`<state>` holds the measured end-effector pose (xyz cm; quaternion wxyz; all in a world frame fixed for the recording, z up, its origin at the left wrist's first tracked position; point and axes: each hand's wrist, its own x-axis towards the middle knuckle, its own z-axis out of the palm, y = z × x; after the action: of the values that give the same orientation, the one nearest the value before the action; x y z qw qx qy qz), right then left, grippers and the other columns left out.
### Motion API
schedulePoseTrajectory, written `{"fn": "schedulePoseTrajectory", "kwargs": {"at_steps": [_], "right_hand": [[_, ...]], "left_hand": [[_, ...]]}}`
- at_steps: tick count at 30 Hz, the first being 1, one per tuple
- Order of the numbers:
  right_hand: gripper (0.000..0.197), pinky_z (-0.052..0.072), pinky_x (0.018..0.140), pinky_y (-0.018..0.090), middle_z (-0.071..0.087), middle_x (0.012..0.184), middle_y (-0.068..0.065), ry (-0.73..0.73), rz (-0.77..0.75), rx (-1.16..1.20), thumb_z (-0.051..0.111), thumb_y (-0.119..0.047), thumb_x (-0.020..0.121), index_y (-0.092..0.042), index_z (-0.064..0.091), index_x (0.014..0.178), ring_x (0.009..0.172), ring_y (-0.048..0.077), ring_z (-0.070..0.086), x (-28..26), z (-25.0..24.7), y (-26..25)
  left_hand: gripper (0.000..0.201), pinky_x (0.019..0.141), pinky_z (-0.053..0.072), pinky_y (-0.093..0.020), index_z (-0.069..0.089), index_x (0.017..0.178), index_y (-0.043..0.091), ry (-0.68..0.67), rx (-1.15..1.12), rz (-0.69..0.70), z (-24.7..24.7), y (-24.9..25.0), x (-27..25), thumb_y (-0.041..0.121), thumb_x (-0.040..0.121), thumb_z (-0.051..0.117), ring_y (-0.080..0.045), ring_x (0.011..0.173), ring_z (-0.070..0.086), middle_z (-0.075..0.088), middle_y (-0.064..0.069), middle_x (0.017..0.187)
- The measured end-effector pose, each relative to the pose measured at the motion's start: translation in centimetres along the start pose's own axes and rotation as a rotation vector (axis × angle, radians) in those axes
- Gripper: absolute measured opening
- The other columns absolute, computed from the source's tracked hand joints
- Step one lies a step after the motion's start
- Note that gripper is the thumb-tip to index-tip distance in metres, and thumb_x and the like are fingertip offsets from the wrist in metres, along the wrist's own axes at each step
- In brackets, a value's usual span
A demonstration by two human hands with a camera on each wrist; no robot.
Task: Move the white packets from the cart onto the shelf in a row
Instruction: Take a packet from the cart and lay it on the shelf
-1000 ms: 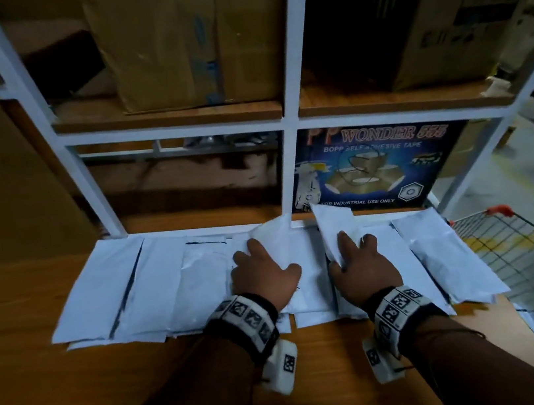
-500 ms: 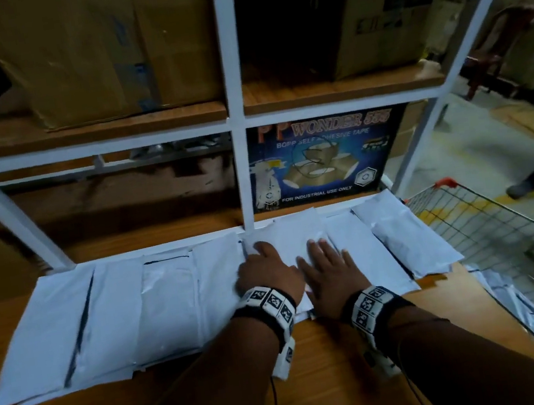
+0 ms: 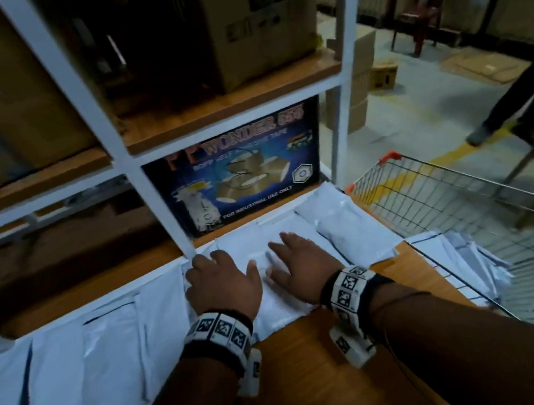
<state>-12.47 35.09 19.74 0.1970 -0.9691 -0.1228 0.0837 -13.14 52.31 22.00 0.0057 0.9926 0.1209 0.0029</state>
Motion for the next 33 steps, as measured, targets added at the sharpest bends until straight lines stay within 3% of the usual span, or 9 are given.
{"fn": "schedulePoseTrajectory", "kwargs": {"at_steps": [6, 10, 14, 20, 23, 26, 28, 30, 33], "right_hand": [[0.059, 0.043, 0.11, 0.044, 0.055, 0.145, 0.013, 0.227, 0.096, 0.09, 0.056, -0.052, 0.101, -0.017, 0.053, 0.148, 0.132, 0.035, 0.052, -2.2, -8.6, 10.4], [0.05, 0.044, 0.105, 0.042, 0.059, 0.134, 0.013, 0.326, 0.266, 0.13, 0.058, -0.048, 0.099, -0.018, 0.06, 0.139, 0.124, 0.036, 0.055, -4.6, -12.9, 21.2], [0.053, 0.046, 0.106, 0.047, 0.058, 0.134, 0.015, 0.281, 0.49, 0.162, 0.054, -0.053, 0.099, -0.018, 0.06, 0.138, 0.125, 0.04, 0.054, -7.6, -13.4, 32.6], [0.057, 0.049, 0.103, 0.044, 0.056, 0.137, 0.018, 0.119, 0.725, 0.261, 0.047, -0.052, 0.092, -0.019, 0.059, 0.136, 0.125, 0.041, 0.056, -10.8, -8.4, 45.5], [0.061, 0.047, 0.108, 0.046, 0.047, 0.152, 0.018, -0.006, 0.802, 0.296, 0.05, -0.05, 0.097, -0.02, 0.049, 0.151, 0.134, 0.041, 0.051, -11.1, -4.3, 49.6], [0.063, 0.048, 0.108, 0.049, 0.046, 0.152, 0.018, -0.072, 0.858, 0.31, 0.05, -0.051, 0.096, -0.02, 0.046, 0.151, 0.134, 0.041, 0.051, -11.1, -0.3, 52.0], [0.058, 0.047, 0.107, 0.049, 0.043, 0.15, 0.018, -0.064, 0.89, 0.309, 0.05, -0.045, 0.099, -0.018, 0.043, 0.15, 0.133, 0.041, 0.049, -11.0, 2.3, 53.0], [0.053, 0.046, 0.105, 0.05, 0.04, 0.15, 0.017, -0.053, 0.888, 0.277, 0.05, -0.038, 0.099, -0.018, 0.043, 0.147, 0.131, 0.04, 0.048, -10.7, 4.5, 53.6], [0.051, 0.049, 0.099, 0.049, 0.038, 0.151, 0.017, -0.119, 0.832, 0.263, 0.051, -0.034, 0.098, -0.018, 0.042, 0.146, 0.129, 0.04, 0.047, -9.9, 8.1, 53.9]], "left_hand": [[0.061, 0.088, 0.051, -0.045, 0.059, 0.127, 0.016, 0.018, -0.01, 0.253, -3.4, 11.5, -0.9, 0.063, 0.093, 0.041, -0.037, 0.119, 0.05, 0.05, -0.017, 0.131], [0.056, 0.087, 0.051, -0.046, 0.06, 0.121, 0.014, 0.091, 0.011, 0.425, -3.9, 22.0, -2.0, 0.059, 0.09, 0.046, -0.039, 0.117, 0.049, 0.051, -0.018, 0.128], [0.055, 0.088, 0.052, -0.045, 0.06, 0.118, 0.018, 0.015, 0.073, 0.57, -2.7, 32.3, -2.8, 0.06, 0.087, 0.045, -0.036, 0.114, 0.051, 0.054, -0.013, 0.122], [0.054, 0.094, 0.051, -0.047, 0.06, 0.119, 0.021, -0.177, 0.209, 0.781, 1.7, 45.2, -3.6, 0.06, 0.088, 0.038, -0.034, 0.113, 0.056, 0.063, -0.009, 0.117], [0.053, 0.088, 0.053, -0.042, 0.059, 0.119, 0.02, -0.345, 0.189, 0.8, 5.7, 50.2, -2.6, 0.059, 0.088, 0.041, -0.031, 0.105, 0.06, 0.064, -0.007, 0.114], [0.041, 0.081, 0.052, -0.037, 0.062, 0.119, 0.014, -0.583, 0.299, 0.804, 12.6, 53.7, -0.7, 0.043, 0.091, 0.055, -0.031, 0.1, 0.064, 0.067, -0.01, 0.114], [0.038, 0.099, 0.052, -0.042, 0.058, 0.132, 0.015, -0.754, 0.346, 0.709, 20.6, 54.8, 1.2, 0.033, 0.099, 0.056, -0.032, 0.12, 0.06, 0.06, -0.014, 0.135], [0.053, 0.116, 0.037, -0.046, 0.045, 0.151, 0.012, -0.881, 0.349, 0.674, 26.9, 55.2, 2.1, 0.031, 0.103, 0.056, -0.033, 0.143, 0.042, 0.041, -0.016, 0.157], [0.057, 0.119, 0.029, -0.047, 0.036, 0.154, 0.004, -1.004, 0.375, 0.657, 30.2, 55.2, -0.2, 0.024, 0.104, 0.055, -0.032, 0.146, 0.035, 0.03, -0.013, 0.162]]}}
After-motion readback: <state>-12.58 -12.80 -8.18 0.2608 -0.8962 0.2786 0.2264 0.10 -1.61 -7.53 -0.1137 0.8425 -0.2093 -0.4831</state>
